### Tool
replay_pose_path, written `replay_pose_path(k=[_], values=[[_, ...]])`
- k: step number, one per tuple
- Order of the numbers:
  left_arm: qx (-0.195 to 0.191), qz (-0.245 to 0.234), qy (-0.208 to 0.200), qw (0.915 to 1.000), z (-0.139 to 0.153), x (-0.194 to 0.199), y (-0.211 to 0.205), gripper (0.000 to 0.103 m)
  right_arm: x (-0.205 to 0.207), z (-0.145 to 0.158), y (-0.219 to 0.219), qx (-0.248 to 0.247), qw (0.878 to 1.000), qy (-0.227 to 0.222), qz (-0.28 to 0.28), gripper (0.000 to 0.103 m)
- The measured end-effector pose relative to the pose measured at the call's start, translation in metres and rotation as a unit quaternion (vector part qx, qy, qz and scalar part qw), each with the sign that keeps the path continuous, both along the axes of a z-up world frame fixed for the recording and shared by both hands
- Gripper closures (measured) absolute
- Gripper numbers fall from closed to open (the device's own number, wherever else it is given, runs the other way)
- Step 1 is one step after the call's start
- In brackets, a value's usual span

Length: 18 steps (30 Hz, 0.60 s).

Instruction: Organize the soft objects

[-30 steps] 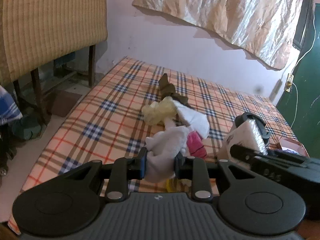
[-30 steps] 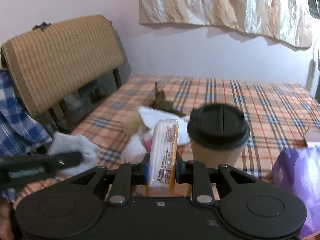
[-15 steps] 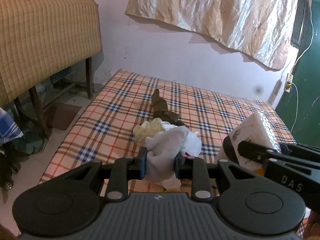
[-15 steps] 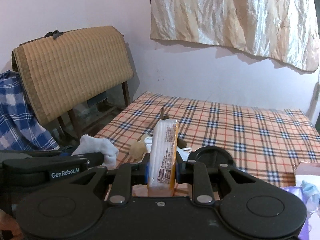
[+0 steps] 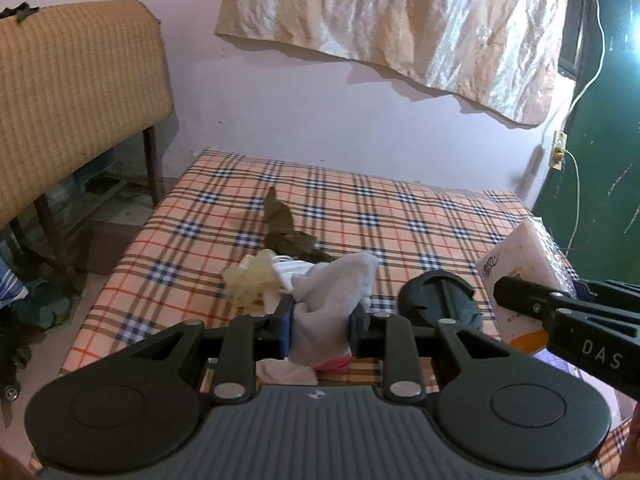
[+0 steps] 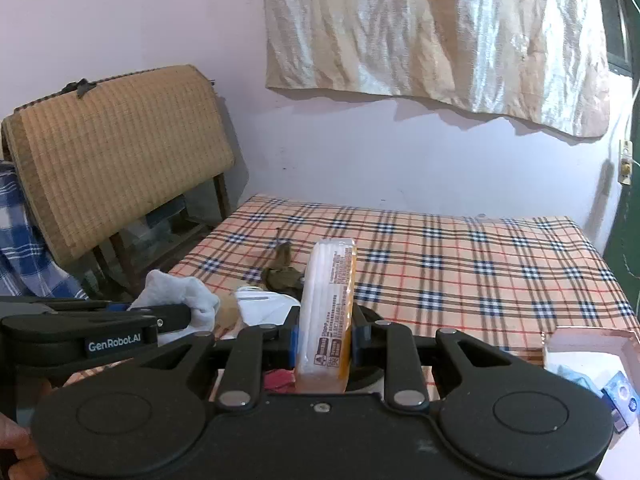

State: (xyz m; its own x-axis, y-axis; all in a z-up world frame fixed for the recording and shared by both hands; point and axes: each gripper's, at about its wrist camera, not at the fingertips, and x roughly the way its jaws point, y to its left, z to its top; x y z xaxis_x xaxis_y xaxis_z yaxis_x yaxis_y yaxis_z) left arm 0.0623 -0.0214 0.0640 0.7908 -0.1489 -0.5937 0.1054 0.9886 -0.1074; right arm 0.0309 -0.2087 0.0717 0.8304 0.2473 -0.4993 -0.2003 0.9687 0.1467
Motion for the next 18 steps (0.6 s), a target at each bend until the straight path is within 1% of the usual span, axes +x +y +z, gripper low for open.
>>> replay_pose_path(k=[18], values=[[0.007,-0.049,0.006,0.9988,-0.004,0.009,-0.057,0.075,-0.005,-0.007,-0.064,0.010,0.998,0.007,-0.055,0.075]])
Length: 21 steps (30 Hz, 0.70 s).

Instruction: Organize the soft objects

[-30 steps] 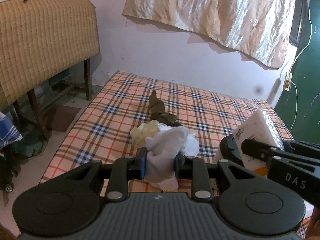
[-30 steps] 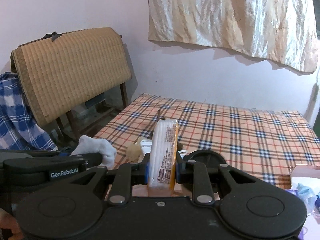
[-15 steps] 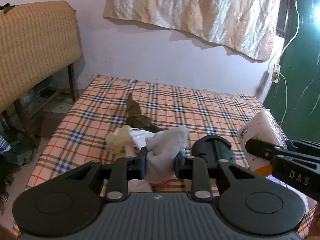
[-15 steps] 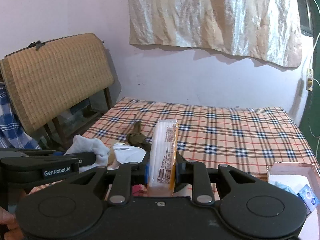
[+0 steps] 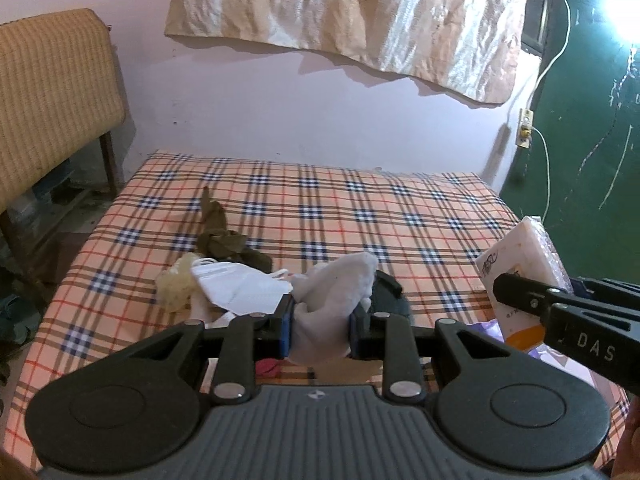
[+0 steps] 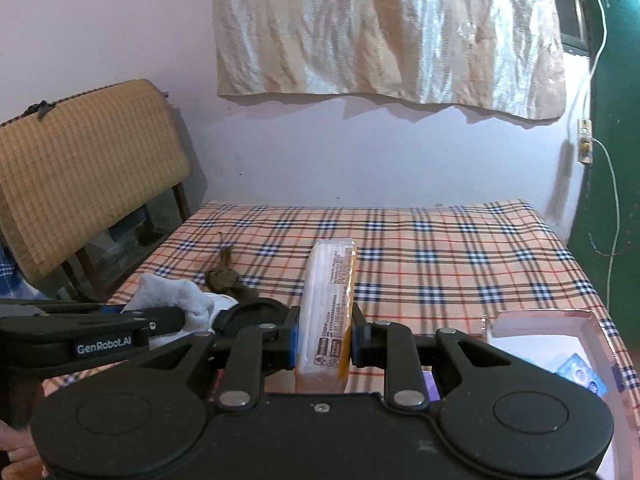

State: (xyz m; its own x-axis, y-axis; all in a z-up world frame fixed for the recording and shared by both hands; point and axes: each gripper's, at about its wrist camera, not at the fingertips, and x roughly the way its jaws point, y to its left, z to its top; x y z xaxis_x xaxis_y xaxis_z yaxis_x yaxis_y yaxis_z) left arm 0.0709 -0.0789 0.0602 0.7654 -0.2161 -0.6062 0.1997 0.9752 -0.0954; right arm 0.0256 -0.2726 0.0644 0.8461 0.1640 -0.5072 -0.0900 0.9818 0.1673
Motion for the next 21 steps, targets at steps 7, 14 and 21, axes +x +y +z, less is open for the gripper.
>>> replay_pose_path(k=[7,14,21], values=[[0.001,-0.013,0.003,0.9999,-0.002,0.002,-0.015,0.075,0.000,-0.002,-0.021,0.002,1.000,0.001,-0.018,0.075],[0.002,-0.029,0.000,0.9996,-0.001,0.001,-0.031,0.075,-0.001,-0.003,-0.036,0.004,0.999,0.002,-0.032,0.075],[0.002,-0.049,-0.002,0.9988,-0.001,-0.001,-0.051,0.075,-0.005,-0.005,-0.051,0.005,0.999,0.003,-0.046,0.075]])
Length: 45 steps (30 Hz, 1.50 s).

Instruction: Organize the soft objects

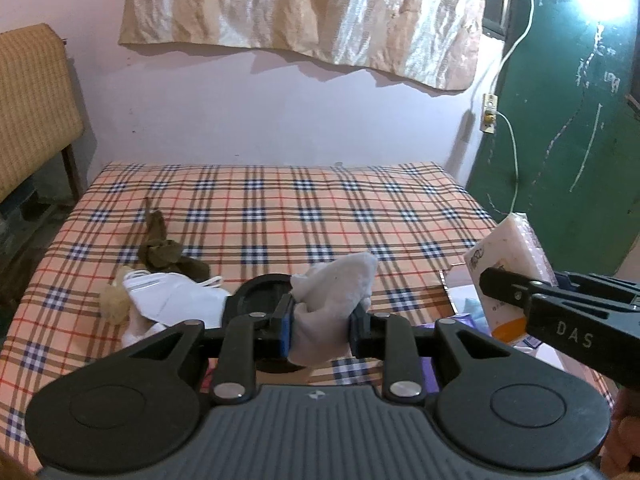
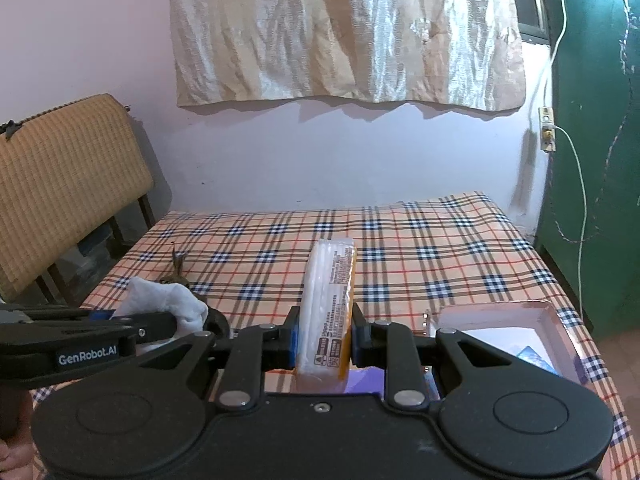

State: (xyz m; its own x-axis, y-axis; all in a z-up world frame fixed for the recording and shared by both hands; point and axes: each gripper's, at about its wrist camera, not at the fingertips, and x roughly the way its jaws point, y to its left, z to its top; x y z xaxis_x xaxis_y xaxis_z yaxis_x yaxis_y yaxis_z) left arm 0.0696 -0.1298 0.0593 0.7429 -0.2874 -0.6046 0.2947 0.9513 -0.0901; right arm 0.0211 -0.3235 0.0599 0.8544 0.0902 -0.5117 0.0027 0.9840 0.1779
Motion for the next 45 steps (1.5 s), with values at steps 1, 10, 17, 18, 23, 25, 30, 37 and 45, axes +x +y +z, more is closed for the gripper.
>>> replay_pose_path(k=[1,10,17,18,23,25,30,37,45], values=[[0.000,-0.003,0.000,1.0000,-0.001,0.000,-0.003,0.075,-0.001,0.000,-0.002,0.000,1.000,0.000,-0.002,0.075],[0.000,-0.027,0.000,0.9996,-0.002,-0.003,-0.024,0.075,-0.005,-0.002,-0.022,0.001,1.000,0.002,-0.021,0.075],[0.000,-0.043,0.001,0.9991,-0.005,-0.006,-0.038,0.075,-0.008,-0.003,-0.035,0.002,1.000,0.003,-0.030,0.075],[0.000,-0.045,0.002,0.9990,-0.005,-0.007,-0.040,0.075,-0.009,-0.004,-0.037,0.003,0.999,0.003,-0.031,0.075],[0.003,-0.057,0.000,0.9984,-0.007,-0.009,-0.050,0.075,-0.011,-0.004,-0.044,0.003,0.999,0.003,-0.038,0.075],[0.003,-0.060,0.001,0.9982,-0.008,-0.009,-0.054,0.075,-0.012,-0.004,-0.048,0.004,0.999,0.004,-0.041,0.075],[0.003,-0.072,0.003,0.9974,-0.010,-0.012,-0.064,0.075,-0.016,-0.004,-0.056,0.005,0.999,0.004,-0.049,0.075],[0.004,-0.091,0.004,0.9958,-0.012,-0.016,-0.080,0.075,-0.021,-0.006,-0.072,0.005,0.998,0.007,-0.062,0.075],[0.001,-0.116,0.009,0.9932,-0.018,-0.020,-0.098,0.075,-0.029,-0.014,-0.091,0.008,0.997,0.015,-0.078,0.075]])
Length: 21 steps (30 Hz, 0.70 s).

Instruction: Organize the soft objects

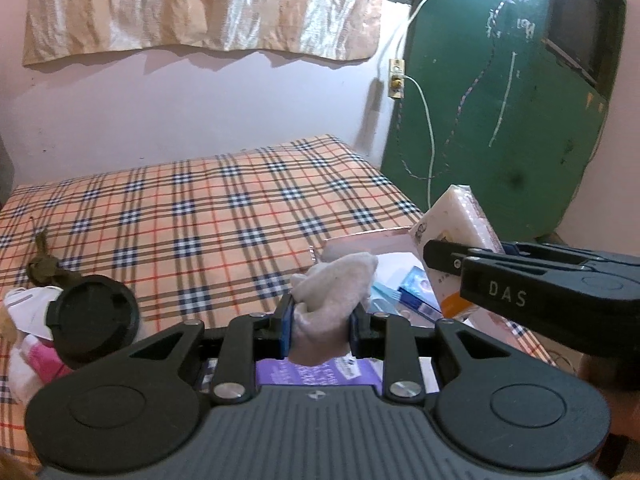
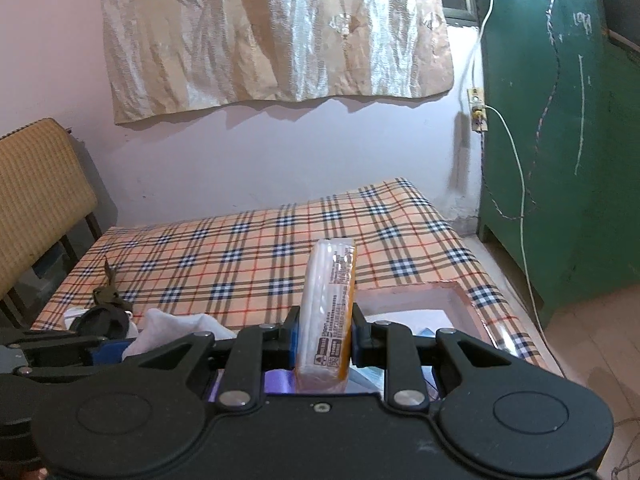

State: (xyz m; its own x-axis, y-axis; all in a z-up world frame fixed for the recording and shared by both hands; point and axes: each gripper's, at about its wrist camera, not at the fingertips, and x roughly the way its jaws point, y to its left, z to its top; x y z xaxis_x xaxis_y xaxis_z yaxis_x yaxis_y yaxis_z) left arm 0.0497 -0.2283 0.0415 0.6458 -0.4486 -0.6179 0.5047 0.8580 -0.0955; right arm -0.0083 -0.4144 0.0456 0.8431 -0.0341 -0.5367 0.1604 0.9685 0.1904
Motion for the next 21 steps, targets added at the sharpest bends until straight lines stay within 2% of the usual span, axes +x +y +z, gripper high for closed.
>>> replay_pose_path(k=[21], values=[[-0.009,-0.063,0.029,0.9975,-0.031,-0.015,-0.051,0.074,-0.020,-0.042,-0.062,0.011,0.998,0.046,-0.052,0.075]])
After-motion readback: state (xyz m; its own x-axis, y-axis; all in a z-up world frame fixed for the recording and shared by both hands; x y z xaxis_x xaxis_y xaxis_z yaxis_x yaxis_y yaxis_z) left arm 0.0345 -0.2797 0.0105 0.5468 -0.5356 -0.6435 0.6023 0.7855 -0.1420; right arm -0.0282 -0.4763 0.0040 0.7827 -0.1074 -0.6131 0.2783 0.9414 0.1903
